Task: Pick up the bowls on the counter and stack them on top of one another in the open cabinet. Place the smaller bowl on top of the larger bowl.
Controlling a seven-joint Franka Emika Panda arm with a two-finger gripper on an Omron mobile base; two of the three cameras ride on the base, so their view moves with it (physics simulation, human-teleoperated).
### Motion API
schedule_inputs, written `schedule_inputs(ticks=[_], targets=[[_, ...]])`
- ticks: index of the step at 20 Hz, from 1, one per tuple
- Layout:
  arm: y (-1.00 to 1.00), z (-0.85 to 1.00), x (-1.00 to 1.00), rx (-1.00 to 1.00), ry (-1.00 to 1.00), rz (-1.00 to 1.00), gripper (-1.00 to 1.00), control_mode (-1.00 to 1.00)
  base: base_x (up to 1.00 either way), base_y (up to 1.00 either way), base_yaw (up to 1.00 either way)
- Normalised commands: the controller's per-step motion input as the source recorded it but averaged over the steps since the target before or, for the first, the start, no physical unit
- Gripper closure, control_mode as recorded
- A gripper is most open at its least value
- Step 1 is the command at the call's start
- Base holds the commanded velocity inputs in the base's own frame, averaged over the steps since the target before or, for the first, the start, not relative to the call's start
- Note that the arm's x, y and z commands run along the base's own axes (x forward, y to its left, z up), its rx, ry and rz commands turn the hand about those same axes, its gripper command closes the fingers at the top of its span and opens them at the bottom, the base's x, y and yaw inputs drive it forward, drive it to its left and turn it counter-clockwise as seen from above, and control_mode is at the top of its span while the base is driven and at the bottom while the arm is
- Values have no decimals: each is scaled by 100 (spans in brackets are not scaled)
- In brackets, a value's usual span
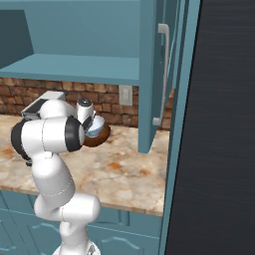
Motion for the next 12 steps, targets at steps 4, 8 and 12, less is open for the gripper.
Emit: schedule_inputs(ticks=[4,8,12], targets=[[0,-7,0,0,2,0,100,-100,0,0,0],[-11,-2,0,6,0,0,100,-100,0,0,0],[-5,0,0,4,0,0,100,-100,0,0,0]])
